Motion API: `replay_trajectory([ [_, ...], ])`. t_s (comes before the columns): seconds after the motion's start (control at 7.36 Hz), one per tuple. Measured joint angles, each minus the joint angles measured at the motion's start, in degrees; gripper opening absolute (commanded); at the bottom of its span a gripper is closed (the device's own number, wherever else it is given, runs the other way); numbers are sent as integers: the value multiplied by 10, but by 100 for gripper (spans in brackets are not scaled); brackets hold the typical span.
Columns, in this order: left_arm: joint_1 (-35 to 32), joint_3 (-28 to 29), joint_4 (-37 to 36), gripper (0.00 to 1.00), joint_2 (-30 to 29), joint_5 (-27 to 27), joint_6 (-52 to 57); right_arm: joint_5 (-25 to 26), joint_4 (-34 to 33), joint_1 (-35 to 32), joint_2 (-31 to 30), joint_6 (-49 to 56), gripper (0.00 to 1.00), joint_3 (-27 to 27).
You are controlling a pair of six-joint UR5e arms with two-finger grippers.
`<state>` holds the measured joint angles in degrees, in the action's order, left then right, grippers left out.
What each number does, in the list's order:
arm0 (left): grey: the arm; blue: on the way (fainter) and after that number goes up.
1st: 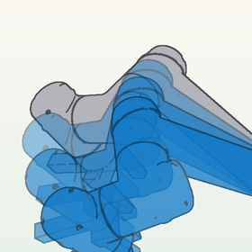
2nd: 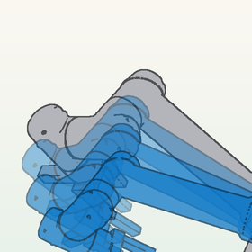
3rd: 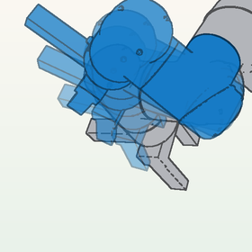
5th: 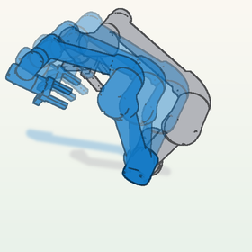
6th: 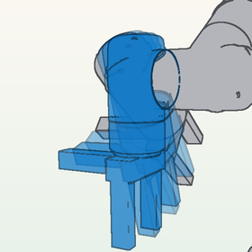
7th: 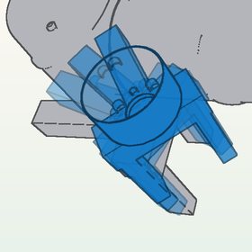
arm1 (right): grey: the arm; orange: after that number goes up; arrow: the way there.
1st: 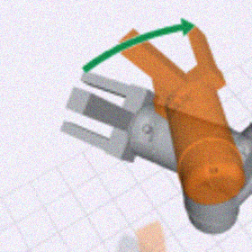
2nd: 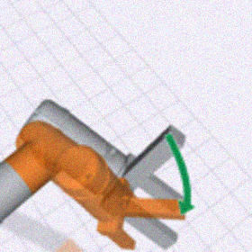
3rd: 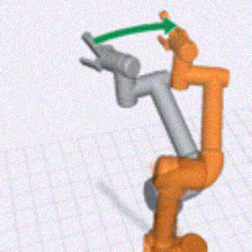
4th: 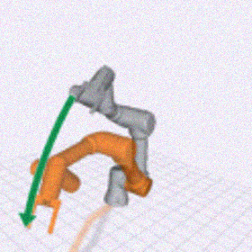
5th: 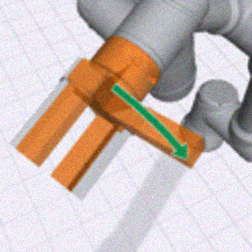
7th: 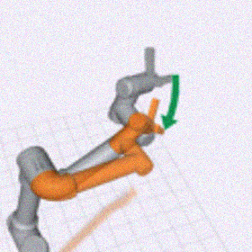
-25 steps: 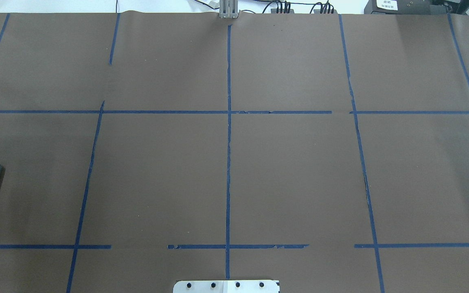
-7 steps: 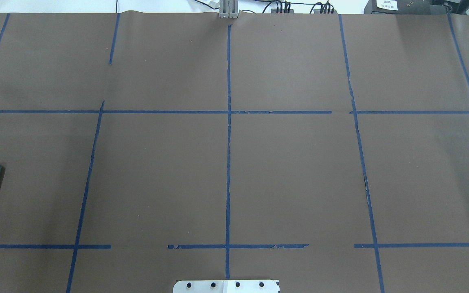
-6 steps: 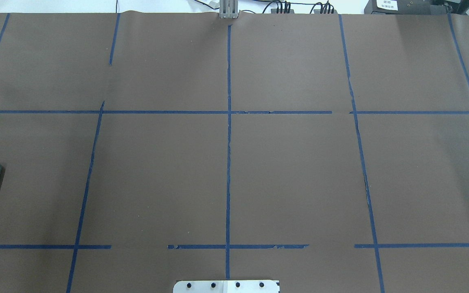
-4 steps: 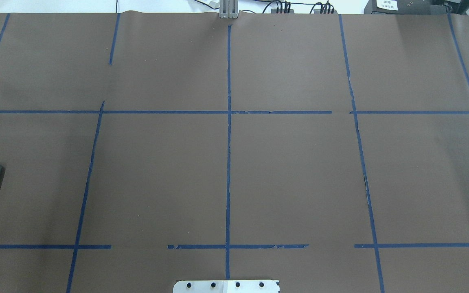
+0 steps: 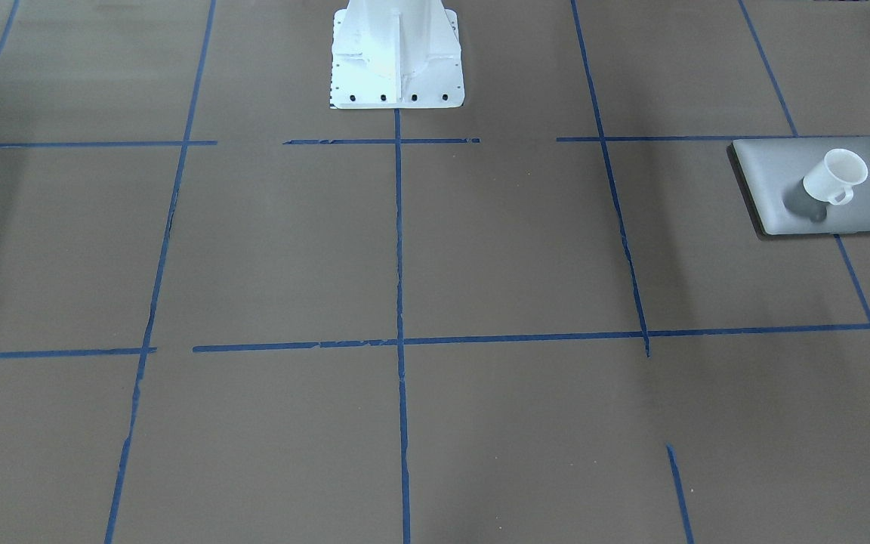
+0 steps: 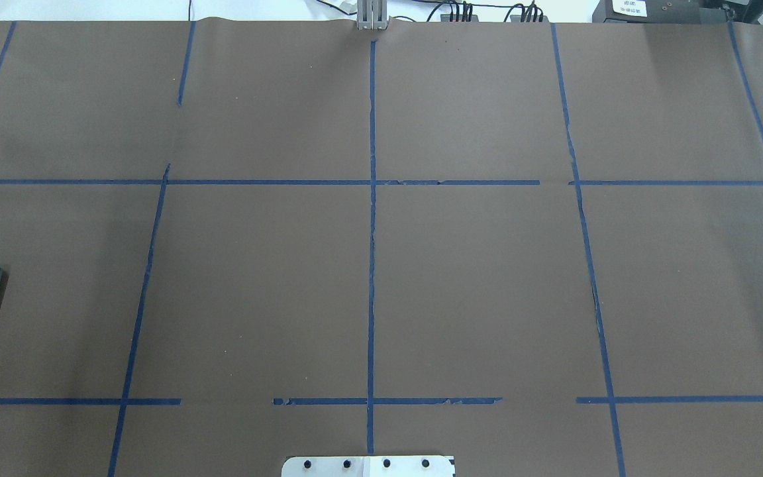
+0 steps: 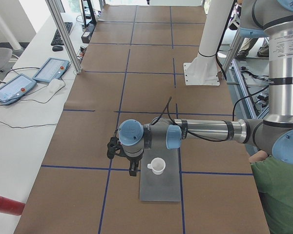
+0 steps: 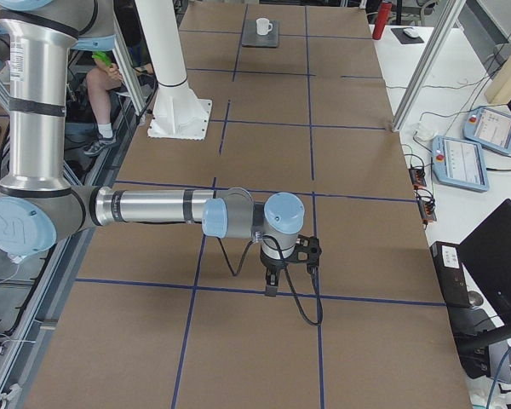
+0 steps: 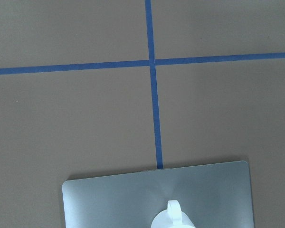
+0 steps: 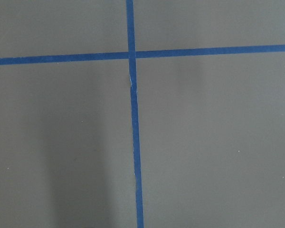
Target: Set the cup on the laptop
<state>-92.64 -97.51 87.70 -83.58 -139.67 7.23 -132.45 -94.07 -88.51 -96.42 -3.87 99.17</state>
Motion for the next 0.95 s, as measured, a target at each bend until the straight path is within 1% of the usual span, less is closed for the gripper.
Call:
replay_trajectory([
  [0.54, 1, 2, -1, 100, 0, 5, 1, 0, 0, 0, 0, 0, 100, 0],
  [0.95, 0, 3, -1, 100, 2, 38, 1, 0, -1, 0, 0, 0, 100, 0],
])
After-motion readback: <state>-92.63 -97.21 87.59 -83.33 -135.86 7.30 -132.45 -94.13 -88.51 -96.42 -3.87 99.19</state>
